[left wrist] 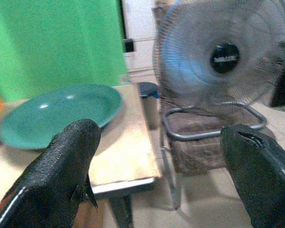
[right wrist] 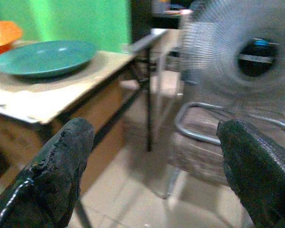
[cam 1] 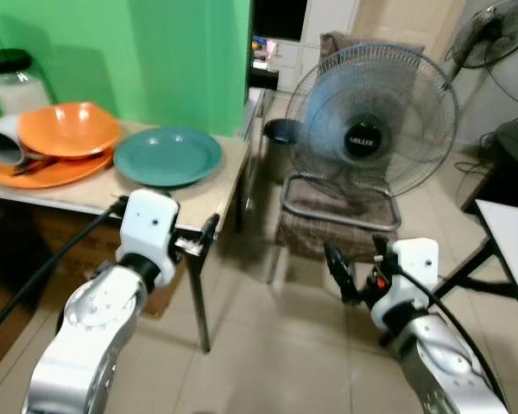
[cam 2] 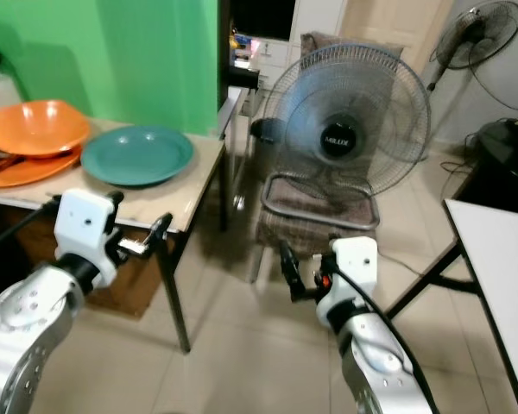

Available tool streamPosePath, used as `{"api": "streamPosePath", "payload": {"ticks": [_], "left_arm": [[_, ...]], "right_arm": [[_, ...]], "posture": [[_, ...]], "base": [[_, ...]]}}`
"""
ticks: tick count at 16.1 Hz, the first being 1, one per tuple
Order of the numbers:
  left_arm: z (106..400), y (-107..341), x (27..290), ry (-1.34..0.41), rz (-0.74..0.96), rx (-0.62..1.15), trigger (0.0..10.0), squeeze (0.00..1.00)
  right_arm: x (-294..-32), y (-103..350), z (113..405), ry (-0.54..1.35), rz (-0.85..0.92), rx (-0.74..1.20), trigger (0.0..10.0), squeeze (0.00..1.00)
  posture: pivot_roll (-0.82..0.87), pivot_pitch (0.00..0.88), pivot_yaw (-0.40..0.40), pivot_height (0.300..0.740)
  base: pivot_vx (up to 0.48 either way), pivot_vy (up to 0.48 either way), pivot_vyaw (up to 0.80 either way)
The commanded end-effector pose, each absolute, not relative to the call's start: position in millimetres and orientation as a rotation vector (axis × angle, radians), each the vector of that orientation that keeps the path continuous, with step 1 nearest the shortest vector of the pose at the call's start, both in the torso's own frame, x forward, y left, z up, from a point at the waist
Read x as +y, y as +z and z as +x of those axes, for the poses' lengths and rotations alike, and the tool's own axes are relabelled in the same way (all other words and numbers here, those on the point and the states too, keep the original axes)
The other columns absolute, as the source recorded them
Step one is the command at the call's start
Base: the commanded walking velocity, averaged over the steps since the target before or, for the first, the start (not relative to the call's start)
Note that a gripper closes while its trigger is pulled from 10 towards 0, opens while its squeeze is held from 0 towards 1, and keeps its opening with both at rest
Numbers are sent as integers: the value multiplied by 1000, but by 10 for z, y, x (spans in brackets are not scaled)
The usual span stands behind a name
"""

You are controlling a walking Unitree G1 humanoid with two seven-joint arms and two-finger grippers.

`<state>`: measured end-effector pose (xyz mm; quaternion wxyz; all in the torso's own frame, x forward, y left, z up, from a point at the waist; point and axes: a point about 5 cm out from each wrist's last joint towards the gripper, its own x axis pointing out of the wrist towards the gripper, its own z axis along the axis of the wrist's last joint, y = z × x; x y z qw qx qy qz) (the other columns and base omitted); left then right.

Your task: Setting the table

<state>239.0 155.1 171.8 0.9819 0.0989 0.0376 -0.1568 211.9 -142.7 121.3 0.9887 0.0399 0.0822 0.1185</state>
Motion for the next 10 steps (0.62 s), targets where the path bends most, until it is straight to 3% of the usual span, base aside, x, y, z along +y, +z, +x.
{"api": "streamPosePath", "payload": {"ticks": [1, 2, 9, 10], "left_arm": [[2375, 1721, 1554, -320, 198, 74, 10000, 0], [2373, 1724, 1555, -320, 200, 74, 10000, 0], [2353, 1728, 1569, -321, 207, 78, 10000, 0], [2347, 1726, 1573, -321, 210, 79, 10000, 0]], "right_arm": [[-1402, 1225, 2151, 265, 82, 161, 10000, 0], [-1409, 1221, 2161, 257, 89, 162, 10000, 0], [-1388, 1213, 2181, 303, 78, 171, 10000, 0], [-1385, 1212, 2187, 304, 87, 172, 10000, 0]], "posture": [[130, 0, -42, 740], [135, 0, -45, 740], [144, 0, -51, 740], [147, 0, -52, 740]], "base": [[289, 0, 800], [289, 0, 800], [294, 0, 0], [311, 0, 800]]}}
